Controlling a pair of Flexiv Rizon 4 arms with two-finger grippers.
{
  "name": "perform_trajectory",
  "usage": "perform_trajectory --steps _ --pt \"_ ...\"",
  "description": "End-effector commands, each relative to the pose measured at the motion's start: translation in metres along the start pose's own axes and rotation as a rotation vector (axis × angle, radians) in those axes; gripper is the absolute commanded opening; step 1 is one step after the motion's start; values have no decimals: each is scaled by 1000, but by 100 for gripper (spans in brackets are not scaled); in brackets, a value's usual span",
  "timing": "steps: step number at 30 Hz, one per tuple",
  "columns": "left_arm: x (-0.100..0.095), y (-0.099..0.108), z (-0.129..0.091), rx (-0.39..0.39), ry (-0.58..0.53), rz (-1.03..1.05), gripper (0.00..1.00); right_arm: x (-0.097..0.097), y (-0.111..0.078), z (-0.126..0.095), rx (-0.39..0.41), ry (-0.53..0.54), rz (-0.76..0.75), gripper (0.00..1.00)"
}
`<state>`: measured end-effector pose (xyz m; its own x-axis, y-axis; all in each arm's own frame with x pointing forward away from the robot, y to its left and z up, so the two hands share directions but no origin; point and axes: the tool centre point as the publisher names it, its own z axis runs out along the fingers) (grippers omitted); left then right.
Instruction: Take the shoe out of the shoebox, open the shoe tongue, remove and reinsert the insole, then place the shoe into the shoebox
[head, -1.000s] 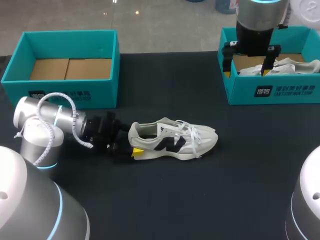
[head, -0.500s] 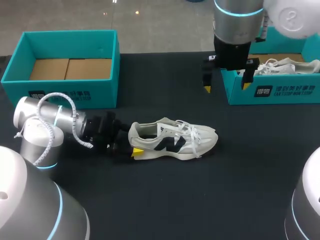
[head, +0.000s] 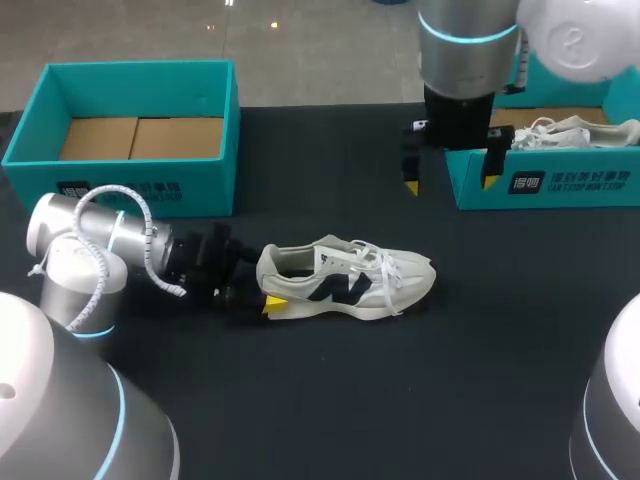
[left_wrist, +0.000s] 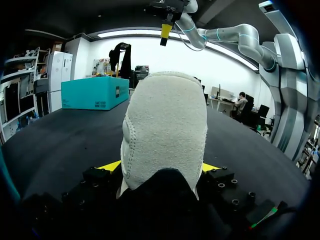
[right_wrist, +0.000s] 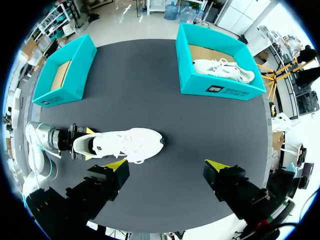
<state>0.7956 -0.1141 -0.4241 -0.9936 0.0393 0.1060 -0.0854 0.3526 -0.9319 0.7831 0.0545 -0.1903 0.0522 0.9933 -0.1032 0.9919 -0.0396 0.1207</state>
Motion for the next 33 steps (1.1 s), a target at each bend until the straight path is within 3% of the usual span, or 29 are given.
perform_trajectory --steps 1,10,18,33 --pt "-1 5 1 0 0 0 0 38 -4 2 -12 -62 30 100" --pt "-1 5 1 0 0 0 0 78 -17 6 -37 -85 8 100" --pt "-1 5 1 0 0 0 0 121 -34 27 -11 -90 -63 100" --pt "-1 5 1 0 0 0 0 181 -55 46 24 -92 -162 100"
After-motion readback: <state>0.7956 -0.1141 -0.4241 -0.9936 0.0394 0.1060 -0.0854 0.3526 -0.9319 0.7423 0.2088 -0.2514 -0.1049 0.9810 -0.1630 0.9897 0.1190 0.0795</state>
